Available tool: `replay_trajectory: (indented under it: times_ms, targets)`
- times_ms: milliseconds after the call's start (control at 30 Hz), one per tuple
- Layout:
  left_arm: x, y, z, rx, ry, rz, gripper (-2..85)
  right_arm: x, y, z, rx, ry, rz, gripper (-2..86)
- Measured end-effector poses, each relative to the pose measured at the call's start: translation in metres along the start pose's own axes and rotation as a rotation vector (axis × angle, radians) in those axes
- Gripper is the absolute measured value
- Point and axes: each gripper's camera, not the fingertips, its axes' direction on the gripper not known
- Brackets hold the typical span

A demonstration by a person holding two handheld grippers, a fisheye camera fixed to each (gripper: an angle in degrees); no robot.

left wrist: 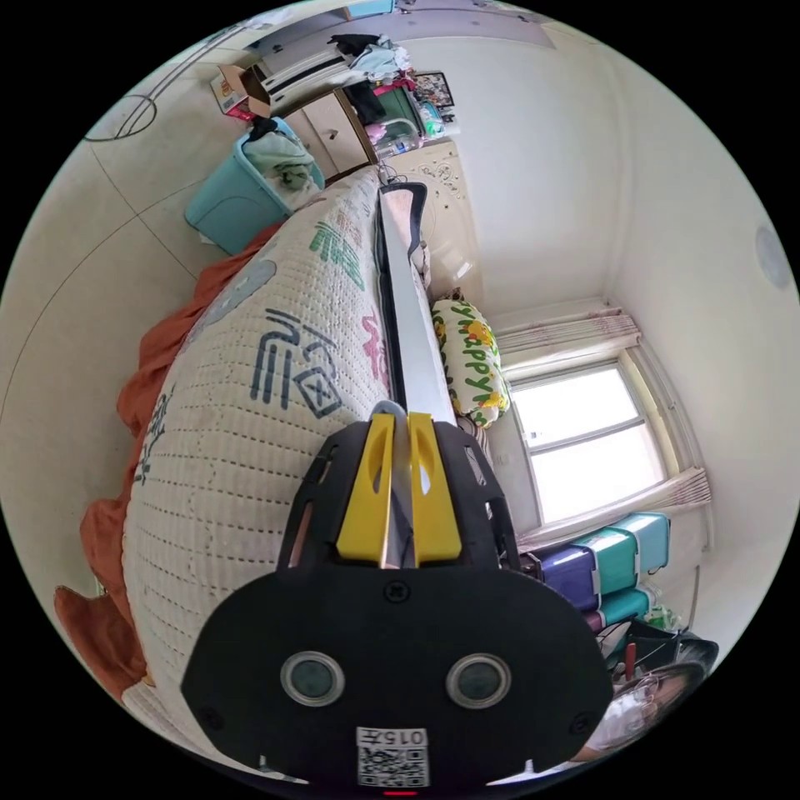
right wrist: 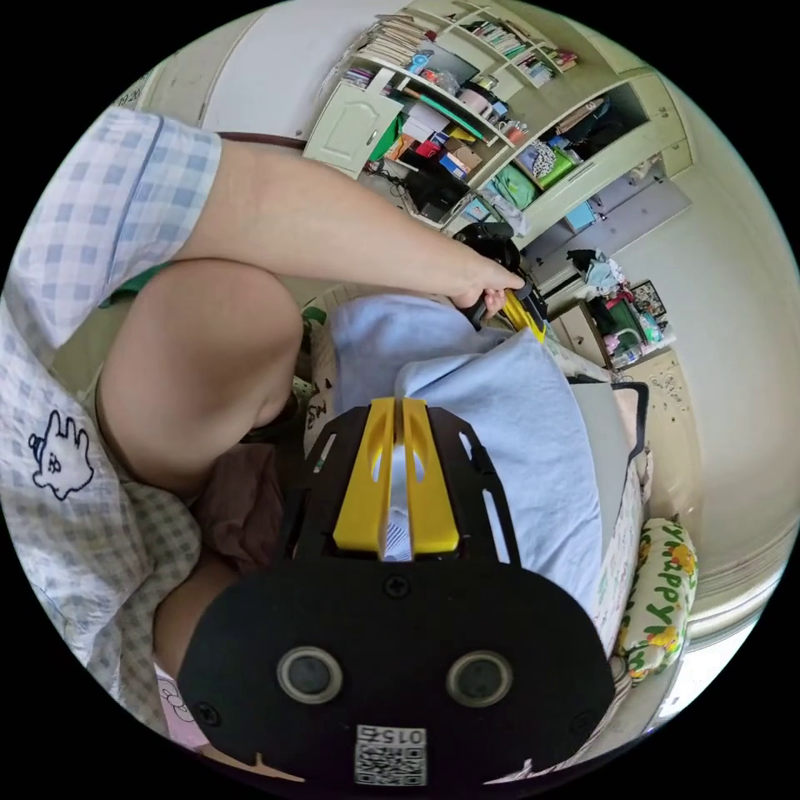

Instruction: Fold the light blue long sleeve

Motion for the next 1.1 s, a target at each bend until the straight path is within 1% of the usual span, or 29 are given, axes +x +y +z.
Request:
replay_trajectory:
  times_ms: [100, 300, 400, 467, 500, 533, 600, 667, 700, 767, 800, 833, 867, 900, 967, 1000, 1067, 1100]
  targets:
    - [0.003, 0.000, 0.001, 0.000, -0.002, 0.005, 1.3, 0.004, 0.008, -0.011, 0.011, 0.032, 0.019, -0.2]
    - [0.006, 0.001, 0.005, 0.001, 0.006, -0.009, 1.9, 0.046, 0.049, -0.042, 0.049, -0.076, 0.173, -0.3]
    - [0.007, 0.002, 0.008, -0.004, 0.014, -0.032, 2.1, 0.075, 0.086, -0.064, 0.100, -0.127, 0.280, -0.6]
    - [0.004, 0.002, 0.002, -0.004, 0.045, -0.088, 2.2, 0.099, 0.125, -0.082, 0.121, -0.089, 0.386, -0.9]
    - [0.003, 0.002, -0.002, 0.009, 0.054, -0.097, 2.2, 0.105, 0.136, -0.086, 0.126, -0.083, 0.415, -0.9]
    - [0.002, 0.003, -0.013, 0.052, 0.055, -0.110, 2.1, 0.120, 0.162, -0.097, 0.150, -0.091, 0.492, -0.9]
    - [0.007, 0.005, -0.034, 0.132, 0.011, -0.109, 2.1, 0.141, 0.204, -0.114, 0.218, -0.143, 0.608, -1.0]
    - [0.035, 0.010, -0.054, 0.243, -0.164, -0.057, 2.5, 0.165, 0.264, -0.132, 0.318, -0.188, 0.753, -0.9]
    - [0.046, 0.012, -0.055, 0.267, -0.193, -0.022, 2.6, 0.170, 0.278, -0.136, 0.335, -0.185, 0.782, -0.8]
    - [0.103, 0.019, -0.041, 0.307, -0.238, 0.136, 3.6, 0.182, 0.328, -0.146, 0.337, -0.088, 0.906, -0.6]
    - [0.119, 0.020, -0.033, 0.299, -0.236, 0.185, 3.9, 0.185, 0.338, -0.147, 0.324, -0.061, 0.938, -0.5]
    - [0.154, 0.025, -0.008, 0.260, -0.225, 0.290, 4.5, 0.190, 0.355, -0.147, 0.293, -0.026, 0.991, -0.5]
    - [0.188, 0.031, 0.024, 0.200, -0.217, 0.390, 5.0, 0.196, 0.370, -0.146, 0.267, -0.022, 1.026, -0.3]
    - [0.204, 0.035, 0.043, 0.164, -0.214, 0.434, 5.3, 0.199, 0.377, -0.145, 0.262, -0.031, 1.040, -0.3]
    - [0.259, 0.051, 0.131, -0.015, -0.203, 0.573, 6.9, 0.210, 0.403, -0.144, 0.272, -0.092, 1.090, 0.2]
    - [0.271, 0.057, 0.154, -0.064, -0.203, 0.600, 7.5, 0.213, 0.409, -0.145, 0.277, -0.105, 1.102, 0.4]
    - [0.311, 0.080, 0.245, -0.231, -0.218, 0.707, 9.2, 0.221, 0.432, -0.147, 0.301, -0.138, 1.135, 1.1]
    - [0.319, 0.086, 0.266, -0.262, -0.226, 0.730, 9.5, 0.222, 0.437, -0.149, 0.304, -0.139, 1.141, 1.3]
